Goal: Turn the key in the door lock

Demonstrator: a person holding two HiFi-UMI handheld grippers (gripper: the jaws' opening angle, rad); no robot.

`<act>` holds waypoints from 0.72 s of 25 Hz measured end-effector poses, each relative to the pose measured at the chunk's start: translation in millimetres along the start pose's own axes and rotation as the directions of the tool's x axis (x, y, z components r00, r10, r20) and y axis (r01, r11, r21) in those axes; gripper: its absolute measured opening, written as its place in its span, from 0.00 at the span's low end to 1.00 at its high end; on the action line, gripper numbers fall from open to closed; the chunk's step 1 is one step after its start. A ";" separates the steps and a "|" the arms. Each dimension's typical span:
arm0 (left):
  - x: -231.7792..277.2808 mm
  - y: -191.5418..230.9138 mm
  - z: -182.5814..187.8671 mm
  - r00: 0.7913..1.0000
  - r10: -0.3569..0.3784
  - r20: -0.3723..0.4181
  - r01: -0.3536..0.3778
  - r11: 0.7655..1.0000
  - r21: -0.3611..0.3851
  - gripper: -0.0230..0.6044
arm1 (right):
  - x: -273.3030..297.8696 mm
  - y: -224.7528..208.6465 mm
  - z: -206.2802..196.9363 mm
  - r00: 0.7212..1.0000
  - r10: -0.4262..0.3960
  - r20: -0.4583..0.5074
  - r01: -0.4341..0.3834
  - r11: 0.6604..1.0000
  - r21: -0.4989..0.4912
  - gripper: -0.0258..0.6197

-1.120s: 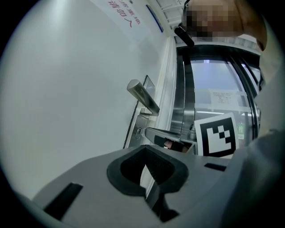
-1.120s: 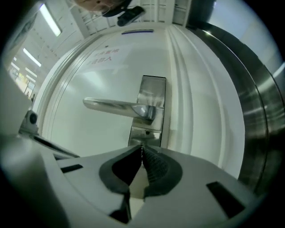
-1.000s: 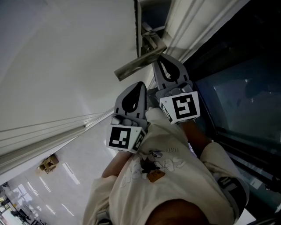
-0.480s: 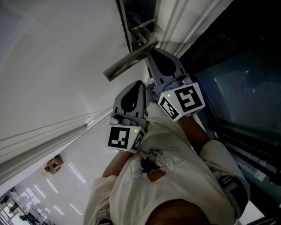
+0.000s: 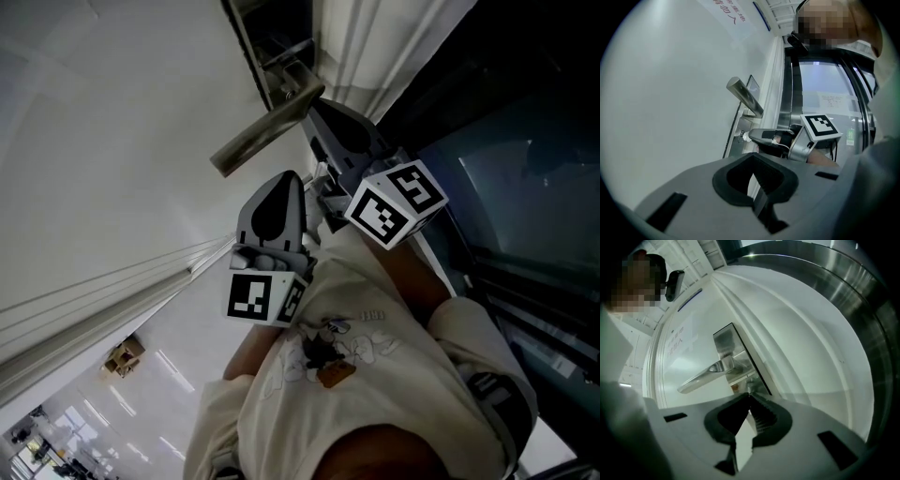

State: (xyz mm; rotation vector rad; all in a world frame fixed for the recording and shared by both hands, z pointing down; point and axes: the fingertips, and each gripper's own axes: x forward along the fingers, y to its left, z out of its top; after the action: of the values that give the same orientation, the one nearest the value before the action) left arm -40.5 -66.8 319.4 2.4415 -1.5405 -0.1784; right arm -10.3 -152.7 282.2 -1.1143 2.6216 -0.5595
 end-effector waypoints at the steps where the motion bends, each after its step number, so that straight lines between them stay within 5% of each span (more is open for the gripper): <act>1: -0.4 -0.2 -0.2 1.000 0.000 0.000 0.000 1.000 -0.001 0.04 | -0.1 -0.5 0.0 1.000 0.004 0.000 -0.004 1.000 0.019 0.07; 6: -3.1 -1.6 -2.4 1.000 0.001 -0.003 -0.001 1.000 -0.003 0.04 | 0.1 -3.4 -1.3 0.999 0.039 0.003 -0.039 0.985 0.168 0.07; 11: -5.4 -4.0 -2.9 1.000 0.000 -0.005 0.000 1.000 -0.001 0.04 | 0.5 -6.6 -1.9 0.994 0.105 0.036 -0.111 0.911 0.397 0.08; 18: -5.5 -7.4 -2.9 1.000 -0.003 -0.002 0.003 1.000 -0.001 0.04 | 1.5 -7.4 -0.3 0.988 0.140 0.062 -0.153 0.855 0.496 0.08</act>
State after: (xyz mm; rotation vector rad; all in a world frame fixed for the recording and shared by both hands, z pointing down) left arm -35.7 -58.4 320.0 2.4424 -1.5353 -0.1777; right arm -6.8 -158.4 285.6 -0.7403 2.3045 -1.1028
